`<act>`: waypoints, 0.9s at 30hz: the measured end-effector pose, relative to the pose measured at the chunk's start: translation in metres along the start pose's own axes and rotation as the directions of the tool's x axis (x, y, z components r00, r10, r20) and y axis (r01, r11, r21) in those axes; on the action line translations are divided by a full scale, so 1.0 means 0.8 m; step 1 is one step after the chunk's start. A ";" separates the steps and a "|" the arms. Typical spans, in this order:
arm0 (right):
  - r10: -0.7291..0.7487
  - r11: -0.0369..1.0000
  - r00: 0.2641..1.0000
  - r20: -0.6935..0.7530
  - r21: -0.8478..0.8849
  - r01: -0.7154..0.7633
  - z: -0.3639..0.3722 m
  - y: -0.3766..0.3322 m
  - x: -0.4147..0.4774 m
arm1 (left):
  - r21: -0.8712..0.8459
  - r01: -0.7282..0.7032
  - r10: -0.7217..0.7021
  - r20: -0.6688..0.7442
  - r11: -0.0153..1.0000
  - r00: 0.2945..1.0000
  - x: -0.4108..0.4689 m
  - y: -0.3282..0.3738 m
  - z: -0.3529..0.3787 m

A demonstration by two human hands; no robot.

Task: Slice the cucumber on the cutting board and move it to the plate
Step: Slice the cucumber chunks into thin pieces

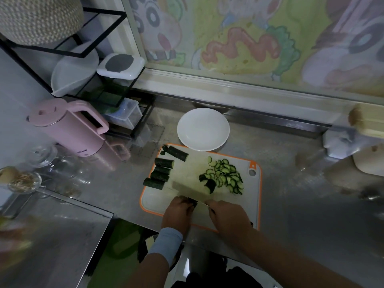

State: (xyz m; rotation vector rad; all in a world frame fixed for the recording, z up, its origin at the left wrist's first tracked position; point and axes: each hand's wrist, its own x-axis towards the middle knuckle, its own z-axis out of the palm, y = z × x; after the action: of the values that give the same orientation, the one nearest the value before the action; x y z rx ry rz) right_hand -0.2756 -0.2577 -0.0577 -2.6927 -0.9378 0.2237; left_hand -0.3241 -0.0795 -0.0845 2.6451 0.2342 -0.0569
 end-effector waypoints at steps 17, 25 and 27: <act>0.041 0.998 0.998 -0.057 -0.042 -0.043 -0.003 -0.011 -0.027 | 0.018 0.006 -0.005 -0.013 1.000 1.000 0.001 -0.006 0.006; 0.029 0.999 0.999 -0.023 -0.030 -0.030 0.002 -0.003 -0.027 | 0.010 0.002 -0.002 0.017 1.000 1.000 0.002 -0.009 0.008; 0.019 1.000 0.999 -0.032 -0.023 -0.020 0.001 -0.002 -0.027 | 0.000 0.005 -0.005 0.014 1.000 1.000 0.002 -0.009 0.009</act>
State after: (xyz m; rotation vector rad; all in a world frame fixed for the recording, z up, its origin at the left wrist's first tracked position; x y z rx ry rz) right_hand -0.2936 -0.2698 -0.0572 -2.7192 -0.9110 0.1746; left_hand -0.3234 -0.0765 -0.0939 2.6438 0.2369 -0.0767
